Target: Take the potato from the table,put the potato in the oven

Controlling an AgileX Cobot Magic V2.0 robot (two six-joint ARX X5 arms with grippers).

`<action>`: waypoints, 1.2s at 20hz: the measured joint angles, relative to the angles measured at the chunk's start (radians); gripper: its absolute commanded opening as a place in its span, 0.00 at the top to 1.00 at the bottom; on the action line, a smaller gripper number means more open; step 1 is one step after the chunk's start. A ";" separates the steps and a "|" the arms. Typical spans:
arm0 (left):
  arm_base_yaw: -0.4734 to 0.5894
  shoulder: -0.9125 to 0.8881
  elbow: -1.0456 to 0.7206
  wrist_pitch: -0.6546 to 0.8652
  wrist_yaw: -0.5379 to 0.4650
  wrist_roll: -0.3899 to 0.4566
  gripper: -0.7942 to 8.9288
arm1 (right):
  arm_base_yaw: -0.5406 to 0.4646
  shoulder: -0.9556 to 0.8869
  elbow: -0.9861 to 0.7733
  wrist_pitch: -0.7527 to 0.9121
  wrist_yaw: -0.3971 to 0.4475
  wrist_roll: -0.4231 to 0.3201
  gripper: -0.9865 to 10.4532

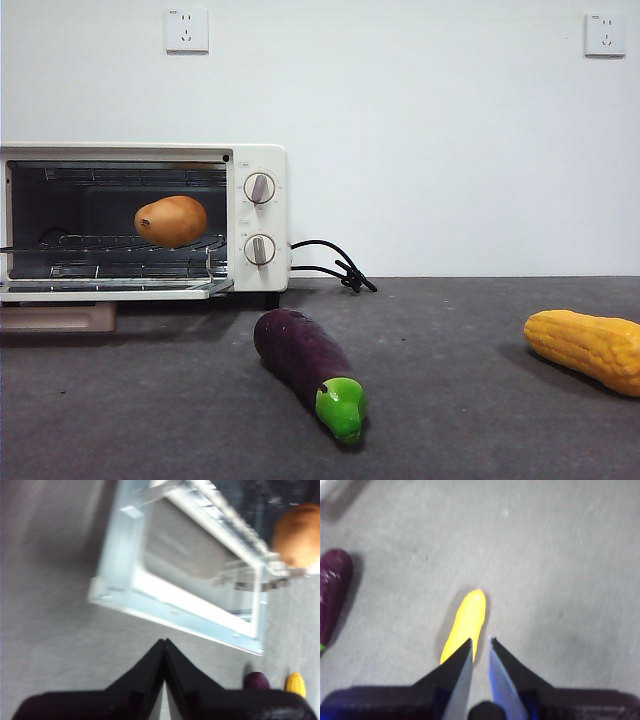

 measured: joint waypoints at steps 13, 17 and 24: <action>0.002 0.262 0.000 0.151 -0.072 -0.011 0.93 | 0.000 -0.034 -0.011 -0.016 -0.002 0.130 0.86; 0.002 0.304 0.000 0.201 0.033 -0.042 0.93 | 0.000 -0.034 -0.011 -0.016 -0.003 0.151 0.86; 0.002 0.308 0.000 0.229 0.064 -0.072 0.93 | 0.000 -0.034 -0.011 -0.016 -0.008 0.177 0.86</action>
